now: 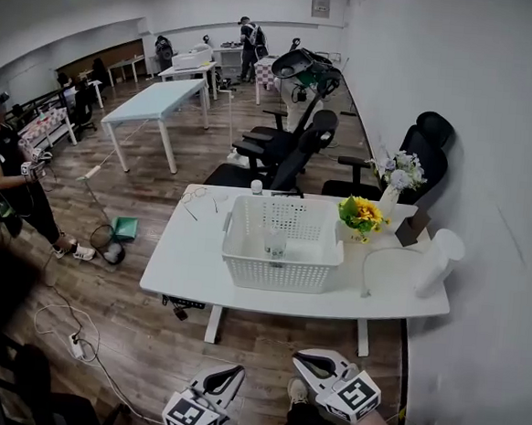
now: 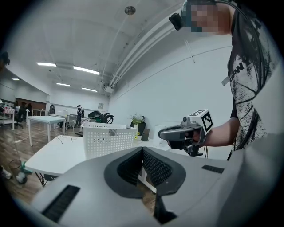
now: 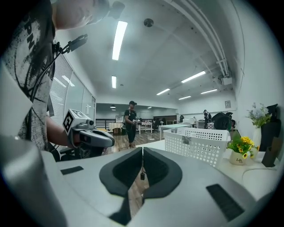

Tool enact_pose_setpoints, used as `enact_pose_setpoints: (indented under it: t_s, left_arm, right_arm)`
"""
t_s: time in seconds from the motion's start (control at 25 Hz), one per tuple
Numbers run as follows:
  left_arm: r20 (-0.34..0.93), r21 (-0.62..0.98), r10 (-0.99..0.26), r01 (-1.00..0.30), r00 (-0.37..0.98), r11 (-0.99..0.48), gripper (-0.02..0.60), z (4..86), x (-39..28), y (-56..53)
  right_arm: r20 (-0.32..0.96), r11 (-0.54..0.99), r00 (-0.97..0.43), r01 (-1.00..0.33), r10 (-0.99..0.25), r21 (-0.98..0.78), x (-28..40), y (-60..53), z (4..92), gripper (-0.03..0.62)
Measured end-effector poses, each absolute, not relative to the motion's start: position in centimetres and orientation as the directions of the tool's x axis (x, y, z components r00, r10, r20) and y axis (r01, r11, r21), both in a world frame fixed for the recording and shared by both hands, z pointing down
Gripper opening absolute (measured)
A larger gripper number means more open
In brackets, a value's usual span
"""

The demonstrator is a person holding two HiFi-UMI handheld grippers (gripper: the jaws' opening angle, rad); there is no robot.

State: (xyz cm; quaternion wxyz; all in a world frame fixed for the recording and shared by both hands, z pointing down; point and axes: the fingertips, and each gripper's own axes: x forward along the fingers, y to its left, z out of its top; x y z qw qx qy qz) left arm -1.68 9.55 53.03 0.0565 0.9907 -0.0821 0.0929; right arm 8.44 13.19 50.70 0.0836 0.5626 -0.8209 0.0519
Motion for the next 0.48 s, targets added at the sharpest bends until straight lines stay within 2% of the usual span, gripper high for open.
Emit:
enact_pose_setpoints:
  t_s: [0.48]
  left_arm:
    - [0.198,0.067,-0.235,-0.253,0.951,-0.965,0.011,50.8,8.4,1.2]
  right_arm:
    - [0.193,0.464,-0.457,-0.886,-0.868,-0.012,17.0,5.2,49.2,0.023]
